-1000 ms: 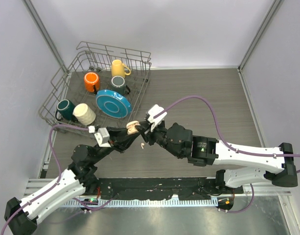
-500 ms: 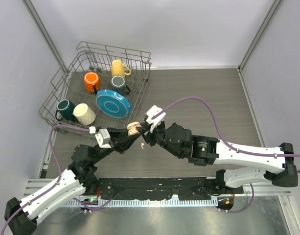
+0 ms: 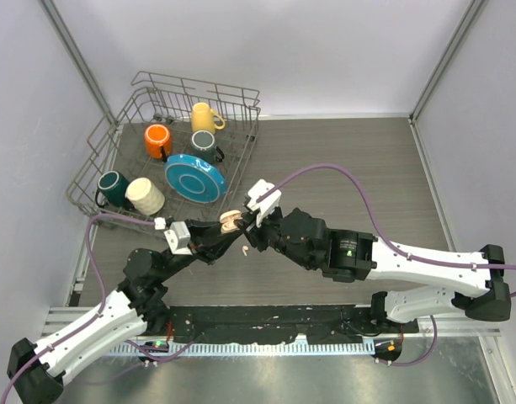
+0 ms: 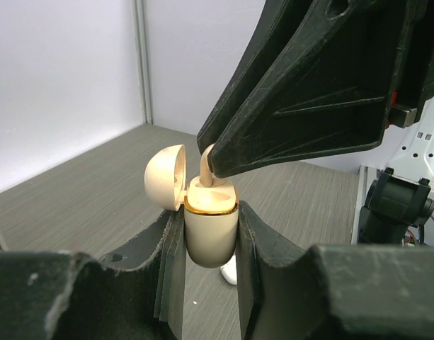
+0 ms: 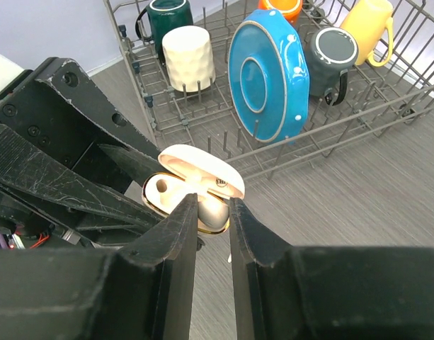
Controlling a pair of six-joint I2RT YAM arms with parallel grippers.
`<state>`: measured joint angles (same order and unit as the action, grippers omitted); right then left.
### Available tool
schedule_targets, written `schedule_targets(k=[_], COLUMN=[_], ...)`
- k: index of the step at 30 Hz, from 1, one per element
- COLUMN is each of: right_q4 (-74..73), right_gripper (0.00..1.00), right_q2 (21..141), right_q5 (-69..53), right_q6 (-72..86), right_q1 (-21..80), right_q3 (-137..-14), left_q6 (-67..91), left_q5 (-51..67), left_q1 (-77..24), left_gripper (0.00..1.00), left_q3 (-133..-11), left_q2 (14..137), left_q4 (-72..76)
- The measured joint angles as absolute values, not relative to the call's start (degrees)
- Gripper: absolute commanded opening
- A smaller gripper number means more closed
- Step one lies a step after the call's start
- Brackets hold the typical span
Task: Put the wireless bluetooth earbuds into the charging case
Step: Place the earbud in the charging case.
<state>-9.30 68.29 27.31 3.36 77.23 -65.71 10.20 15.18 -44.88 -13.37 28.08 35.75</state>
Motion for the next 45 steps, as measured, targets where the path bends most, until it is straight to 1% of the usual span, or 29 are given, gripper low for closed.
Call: schedule_targets(k=[3,5,7,9,10,11,15,16,17,18,21,24,28,32,36,38,43,45], right_q4=[-9.8,-10.0,-10.4,-10.6,-10.6,-10.6,-10.5,-10.4,-10.3,-10.2,-9.6,-7.9,-5.8,-5.7,-5.9,-6.4,-7.0,-6.9], right_gripper=[0.11,0.23,0.3,0.34,0.4,0.44,0.51,0.57,0.6,0.66,0.74,0.77,0.79,0.8,0.79,0.79,0.8,0.8], right_q2=[68.4,68.6,68.8,68.9,69.0,69.0,69.0,69.0,69.0,69.0,68.9,67.9,65.3,63.6,63.1,63.1,64.1,64.8], right_q5=[27.0,26.9,26.9,26.9,26.8,26.7,26.6,26.6,26.6,26.8,27.5,28.7,29.5,27.1,16.8,11.8,-1.5,-5.0], right_q6=[3.4,3.6,3.8,4.4,4.7,5.0,6.8,7.2,7.7,8.2,9.5,11.4,15.3,21.1,29.3,32.0,36.3,37.6], right_q1=[77.2,77.2,77.1,77.1,77.1,77.1,77.1,77.1,77.1,77.1,77.1,77.0,75.5,70.3,60.4,57.6,56.7,56.7], right_q3=[-66.2,-66.5,-66.7,-67.0,-67.1,-67.1,-67.3,-67.3,-67.3,-67.3,-67.3,-67.0,-66.2,-66.1,-65.4,-64.7,-64.5,-64.4], left_q6=[10.2,10.2,10.2,10.2,10.2,10.2,10.2,10.2,10.2,10.2,10.2,10.2,10.2,10.2,10.0,10.0,10.0,10.0], left_q5=[15.2,15.2,15.2,15.2,15.1,15.2,15.1,15.1,15.1,15.1,15.0,15.0,14.9,14.9,14.9,14.9,14.9,14.9], left_q1=[-44.9,-44.9,-44.9,-44.9,-44.9,-44.9,-44.9,-44.9,-44.9,-44.9,-44.9,-44.9,-44.9,-44.9,-44.9,-44.9,-44.9,-44.9], left_gripper=[0.0,0.0,0.0,0.0,0.0,0.0,0.0,0.0,0.0,0.0,0.0,0.0,0.0,0.0,0.0,0.0,0.0,0.0], left_q3=[-13.4,-13.4,-13.4,-13.4,-13.4,-13.4,-13.4,-13.4,-13.4,-13.4,-13.4,-13.4,-13.4,-13.4,-13.4,-13.4,-13.3,-13.3], left_q2=[28.0,28.0,27.9,27.8,27.7,27.6,27.4,27.4,27.4,27.3,27.1,26.5,25.8,25.2,25.1,25.1,25.4,25.7], left_q4=[36.0,36.1,36.1,36.1,36.2,36.2,36.5,36.5,36.6,36.6,36.6,36.6,36.6,36.7,36.8,37.1,38.3,39.0])
